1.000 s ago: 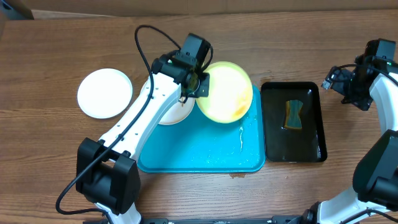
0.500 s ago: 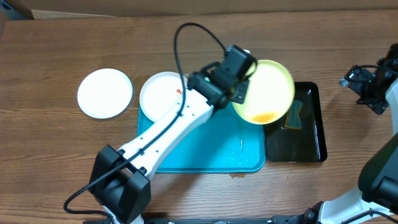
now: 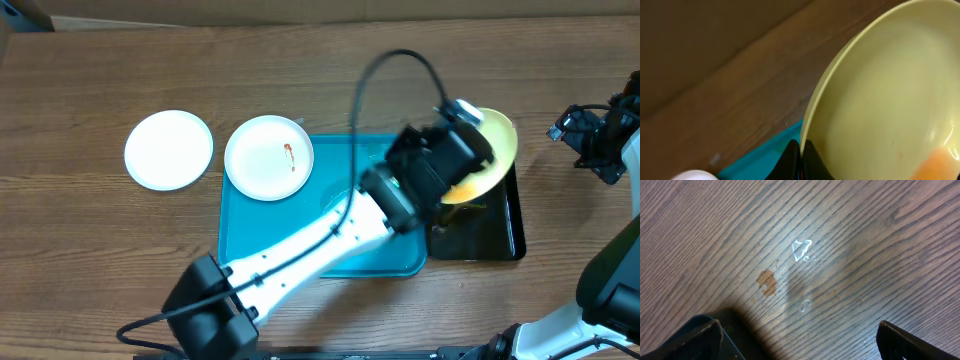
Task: Clean dirty plates on tray and stack at the side
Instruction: 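Lift the yellow plate with the left gripper and tip it over the black tray, then carry the yellow plate left and set it on the table beside the white plate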
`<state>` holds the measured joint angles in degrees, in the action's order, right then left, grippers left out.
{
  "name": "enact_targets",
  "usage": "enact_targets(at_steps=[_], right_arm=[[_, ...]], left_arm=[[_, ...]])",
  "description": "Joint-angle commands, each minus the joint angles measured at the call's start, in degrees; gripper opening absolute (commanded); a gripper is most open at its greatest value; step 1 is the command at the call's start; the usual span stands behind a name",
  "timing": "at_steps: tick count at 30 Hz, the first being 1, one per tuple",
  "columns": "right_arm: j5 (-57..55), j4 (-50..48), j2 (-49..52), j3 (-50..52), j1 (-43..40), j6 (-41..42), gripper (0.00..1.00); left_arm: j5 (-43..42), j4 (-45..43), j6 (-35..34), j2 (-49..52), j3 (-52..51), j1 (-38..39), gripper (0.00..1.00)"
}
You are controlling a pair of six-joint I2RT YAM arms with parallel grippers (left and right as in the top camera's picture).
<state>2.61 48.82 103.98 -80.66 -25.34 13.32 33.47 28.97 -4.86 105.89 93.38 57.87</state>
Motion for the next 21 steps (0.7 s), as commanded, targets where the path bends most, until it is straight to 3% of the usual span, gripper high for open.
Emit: enact_targets(at_steps=[1, 11, 21], right_arm=[[0.04, -0.37, -1.01, -0.68, 0.31, 0.24, 1.00], [0.04, -0.37, -1.01, -0.68, 0.31, 0.24, 1.00], [0.04, -0.37, -1.01, -0.68, 0.31, 0.24, 1.00]], left_arm=[[16.09, -2.43, 10.69, -0.24, 1.53, 4.55, 0.04], [31.63, -16.90, 25.09, -0.24, 1.53, 11.58, 0.04], [32.89, -18.91, 24.28, -0.24, 1.53, 11.13, 0.04]])
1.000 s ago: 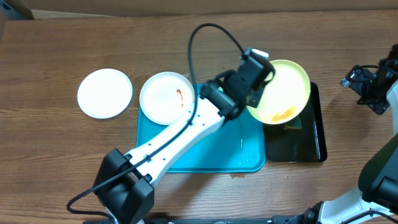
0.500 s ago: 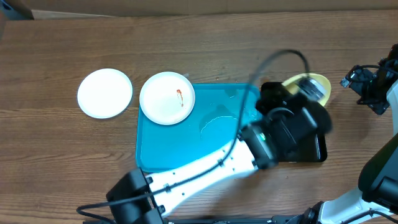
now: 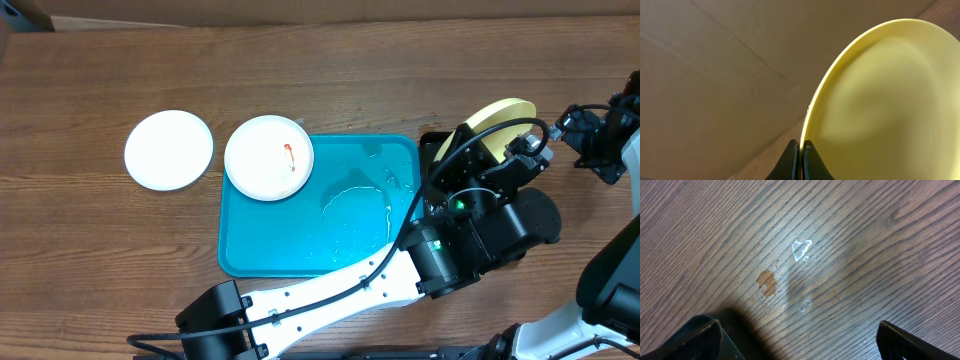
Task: Clean dirty plates on tray and stack at the side
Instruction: 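Carry the yellow plate left and set it on the table beside the white plate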
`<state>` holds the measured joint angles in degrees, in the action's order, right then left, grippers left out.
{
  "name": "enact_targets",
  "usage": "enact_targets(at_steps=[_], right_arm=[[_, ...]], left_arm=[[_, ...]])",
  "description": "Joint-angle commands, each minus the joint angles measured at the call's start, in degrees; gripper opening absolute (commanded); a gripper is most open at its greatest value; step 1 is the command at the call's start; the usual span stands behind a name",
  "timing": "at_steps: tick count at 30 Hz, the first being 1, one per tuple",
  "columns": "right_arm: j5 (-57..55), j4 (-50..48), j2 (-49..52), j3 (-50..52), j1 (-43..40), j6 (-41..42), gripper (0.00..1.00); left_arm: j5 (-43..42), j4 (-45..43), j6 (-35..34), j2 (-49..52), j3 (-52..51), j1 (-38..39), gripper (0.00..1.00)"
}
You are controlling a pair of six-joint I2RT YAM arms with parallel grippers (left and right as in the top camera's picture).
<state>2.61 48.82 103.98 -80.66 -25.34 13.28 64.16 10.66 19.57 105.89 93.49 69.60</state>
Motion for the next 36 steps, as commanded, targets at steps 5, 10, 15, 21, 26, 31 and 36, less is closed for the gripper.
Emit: enact_targets(at_steps=[5, 10, 15, 21, 26, 31, 36], right_arm=[[0.04, -0.37, -1.01, -0.68, 0.31, 0.28, 1.00], [0.04, -0.37, -1.01, -0.68, 0.31, 0.28, 1.00], [0.04, -0.37, -1.01, -0.68, 0.31, 0.28, 1.00], [0.02, -0.37, -1.01, -0.68, 0.31, 0.28, 1.00], [0.04, -0.37, -1.01, -0.68, 0.31, 0.28, 1.00], [0.04, -0.37, -1.01, -0.68, 0.31, 0.28, 1.00], [0.04, -0.37, -1.01, -0.68, 0.31, 0.28, 1.00]], left_arm=[[-4.09, 7.02, -14.01, -0.24, 1.42, -2.69, 0.04], [-39.34, 22.82, -34.14, -0.24, 1.42, -9.46, 0.04], [-68.30, 24.74, -35.32, -0.24, 1.42, -21.62, 0.04], [-89.61, 29.16, -39.39, -0.24, 1.42, -44.96, 0.04], [-92.11, 37.94, -39.30, -0.24, 1.40, -67.73, 0.04], [-87.41, 43.85, -39.30, -0.24, 1.40, -83.41, 0.04], [-76.43, 46.49, -39.30, -0.24, 1.31, -95.47, 0.04]])
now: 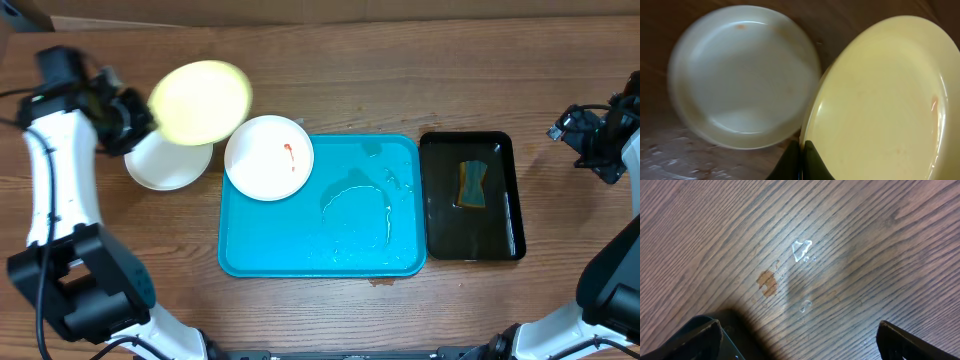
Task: Clean dirty plates on tray and stack at the side
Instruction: 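Carry the yellow plate left and set it on the table beside the white plate, then grip the white plate's rim with the left gripper and pull it toward center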
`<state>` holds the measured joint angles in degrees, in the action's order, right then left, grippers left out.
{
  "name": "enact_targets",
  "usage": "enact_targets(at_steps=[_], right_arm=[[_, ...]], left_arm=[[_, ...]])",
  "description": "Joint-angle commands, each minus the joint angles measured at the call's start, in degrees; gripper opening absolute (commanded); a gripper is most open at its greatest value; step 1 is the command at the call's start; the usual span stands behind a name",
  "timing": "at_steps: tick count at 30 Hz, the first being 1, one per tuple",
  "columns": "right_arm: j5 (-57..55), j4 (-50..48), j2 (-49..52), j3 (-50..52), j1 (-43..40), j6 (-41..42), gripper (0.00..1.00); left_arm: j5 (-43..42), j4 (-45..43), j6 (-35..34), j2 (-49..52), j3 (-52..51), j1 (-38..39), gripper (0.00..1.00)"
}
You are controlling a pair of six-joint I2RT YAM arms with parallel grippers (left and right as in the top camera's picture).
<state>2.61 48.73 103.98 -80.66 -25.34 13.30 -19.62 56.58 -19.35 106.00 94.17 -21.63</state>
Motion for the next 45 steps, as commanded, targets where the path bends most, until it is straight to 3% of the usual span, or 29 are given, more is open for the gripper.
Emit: enact_targets(at_steps=[1, 4, 18, 19, 21, 24, 28, 31, 33, 35, 40, 45], right_arm=[[0.04, -0.28, -1.01, -0.68, 0.31, 0.26, 1.00], [0.04, -0.28, -1.01, -0.68, 0.31, 0.26, 1.00], [0.04, -0.28, -1.01, -0.68, 0.31, 0.26, 1.00], [0.04, -0.28, -1.01, -0.68, 0.31, 0.26, 1.00], [0.04, -0.28, -1.01, -0.68, 0.31, 0.26, 1.00], [0.04, -0.28, -1.01, -0.68, 0.31, 0.26, 1.00], [0.04, -0.28, -1.01, -0.68, 0.31, 0.26, 1.00], [0.04, -0.28, -1.01, -0.68, 0.31, 0.26, 1.00], [0.04, -0.28, -1.01, -0.68, 0.31, 0.26, 1.00], [0.04, -0.28, -1.01, -0.68, 0.31, 0.26, 1.00], [0.04, -0.28, -1.01, -0.68, 0.31, 0.26, 1.00], [0.04, -0.28, -1.01, -0.68, 0.31, 0.26, 1.00]], left_arm=[[9.92, 0.37, -0.37, -0.35, 0.46, -5.38, 0.04], [14.36, -0.55, -0.42, -0.33, -0.04, -7.69, 0.04], [17.25, -15.50, -2.10, -0.33, -12.20, -7.61, 0.06], [17.25, -15.72, -2.10, -0.33, -12.20, -7.61, 0.18], [16.96, -16.02, -2.10, -0.33, -12.20, -7.61, 0.53], [12.13, -16.02, -1.70, -0.35, -12.20, -7.58, 0.68], [-2.32, -14.60, -0.33, -0.35, -12.20, -6.82, 0.66], [-5.27, -11.82, 0.13, -0.35, -12.20, -4.46, 0.61], [-4.61, -9.64, 1.53, -0.35, -12.20, -1.99, 0.50], [-3.08, -7.85, 2.64, -0.35, -12.24, 0.76, 0.46], [6.78, -7.08, 2.64, -0.35, -13.03, 9.40, 0.50], [10.49, -5.68, 1.95, -0.35, -14.34, 16.87, 0.45]])
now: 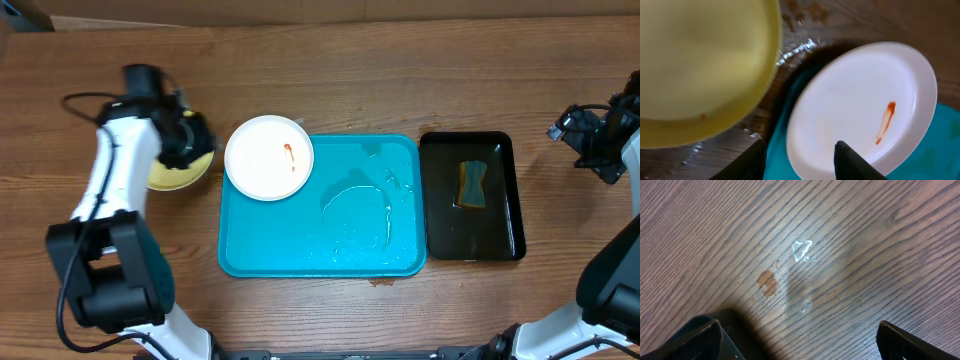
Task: Clean dirty plates on tray and stack at the side
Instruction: 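Grip the white plate's rim with the left gripper and pull it toward center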
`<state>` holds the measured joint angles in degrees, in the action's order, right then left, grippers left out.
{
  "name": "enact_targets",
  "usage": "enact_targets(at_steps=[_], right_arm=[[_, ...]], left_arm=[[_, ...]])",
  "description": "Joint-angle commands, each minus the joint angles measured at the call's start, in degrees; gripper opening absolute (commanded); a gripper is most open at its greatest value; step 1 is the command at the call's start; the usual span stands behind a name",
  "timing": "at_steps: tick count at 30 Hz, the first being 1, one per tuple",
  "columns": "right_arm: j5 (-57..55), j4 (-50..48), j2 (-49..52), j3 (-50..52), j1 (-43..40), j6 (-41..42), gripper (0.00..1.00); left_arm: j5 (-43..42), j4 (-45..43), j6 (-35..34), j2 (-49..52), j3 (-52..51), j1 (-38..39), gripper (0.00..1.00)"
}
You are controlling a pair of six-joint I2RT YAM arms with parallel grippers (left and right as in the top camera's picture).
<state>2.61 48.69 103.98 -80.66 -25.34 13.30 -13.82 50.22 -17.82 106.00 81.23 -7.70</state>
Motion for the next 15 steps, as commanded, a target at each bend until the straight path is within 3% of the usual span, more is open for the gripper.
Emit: enact_targets(at_steps=[1, 7, 15], right_arm=[[0.04, -0.24, -1.01, -0.68, 0.31, 0.26, 1.00], [0.04, -0.24, -1.01, -0.68, 0.31, 0.24, 1.00], [0.04, -0.24, -1.01, -0.68, 0.31, 0.26, 1.00]], left_arm=[[5.90, 0.70, -0.37, -0.35, -1.70, 4.00, 0.46], [11.32, -1.05, -3.19, -0.35, -3.87, 7.28, 0.50], [11.13, -2.86, -3.45, -0.35, -5.44, 7.41, 0.40]])
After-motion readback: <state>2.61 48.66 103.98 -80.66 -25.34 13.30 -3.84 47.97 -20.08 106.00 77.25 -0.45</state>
